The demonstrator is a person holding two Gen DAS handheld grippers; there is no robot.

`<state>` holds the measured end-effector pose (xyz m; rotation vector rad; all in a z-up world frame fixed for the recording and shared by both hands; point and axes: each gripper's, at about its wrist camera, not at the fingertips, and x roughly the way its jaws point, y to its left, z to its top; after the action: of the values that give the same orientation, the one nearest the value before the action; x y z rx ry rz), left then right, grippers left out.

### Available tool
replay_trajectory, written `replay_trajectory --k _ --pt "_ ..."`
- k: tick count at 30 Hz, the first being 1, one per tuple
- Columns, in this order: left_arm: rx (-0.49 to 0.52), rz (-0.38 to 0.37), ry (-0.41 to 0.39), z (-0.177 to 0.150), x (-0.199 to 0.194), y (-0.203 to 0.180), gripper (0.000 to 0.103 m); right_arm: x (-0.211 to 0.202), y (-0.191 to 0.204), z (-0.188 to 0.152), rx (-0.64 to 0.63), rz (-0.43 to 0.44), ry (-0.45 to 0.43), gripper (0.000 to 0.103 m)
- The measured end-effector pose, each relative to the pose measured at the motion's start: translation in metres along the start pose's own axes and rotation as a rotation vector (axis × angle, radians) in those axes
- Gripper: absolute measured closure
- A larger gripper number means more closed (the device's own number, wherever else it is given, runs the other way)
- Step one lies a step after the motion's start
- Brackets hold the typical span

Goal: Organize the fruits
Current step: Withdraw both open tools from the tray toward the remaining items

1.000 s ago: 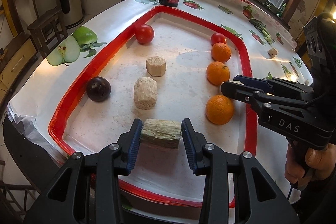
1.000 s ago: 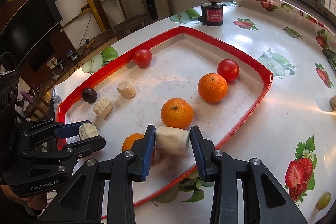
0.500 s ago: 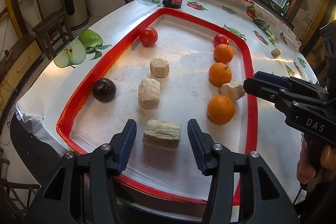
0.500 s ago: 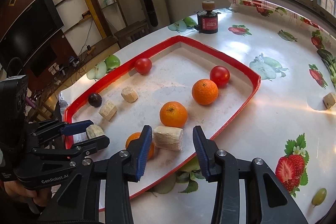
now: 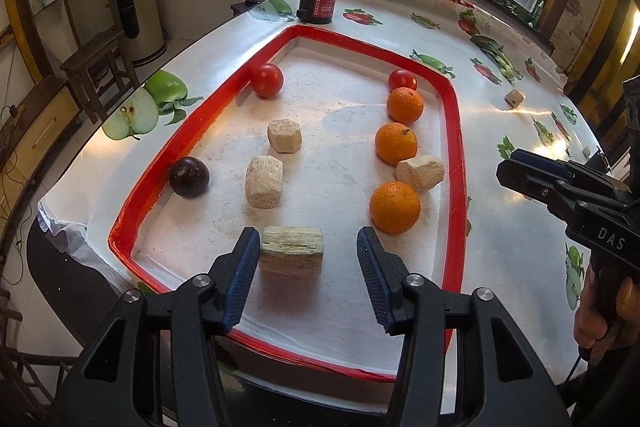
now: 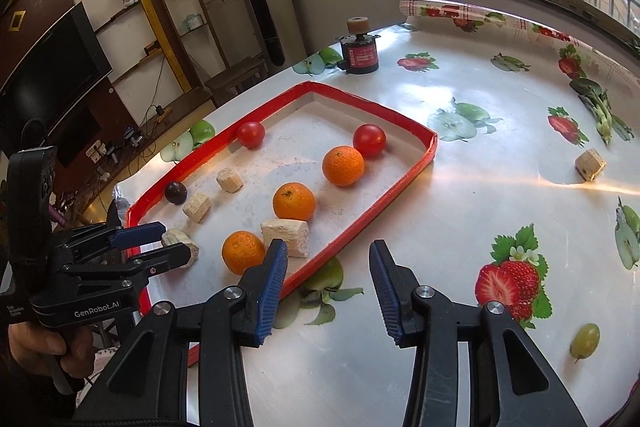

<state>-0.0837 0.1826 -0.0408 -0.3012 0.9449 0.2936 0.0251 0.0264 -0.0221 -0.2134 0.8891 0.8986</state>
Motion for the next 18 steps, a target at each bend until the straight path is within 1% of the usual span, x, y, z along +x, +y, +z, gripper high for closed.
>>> replay_trajectory --k 9,18 --pt "0.021 -0.012 -0.017 0.004 -0.007 -0.014 0.054 -0.019 -0.024 -0.015 0.042 -0.033 -0.015 0.059" --pt "0.078 -0.057 -0.027 0.013 -0.009 -0.047 0.054 -0.040 -0.061 -0.036 0.118 -0.084 -0.022 0.059"
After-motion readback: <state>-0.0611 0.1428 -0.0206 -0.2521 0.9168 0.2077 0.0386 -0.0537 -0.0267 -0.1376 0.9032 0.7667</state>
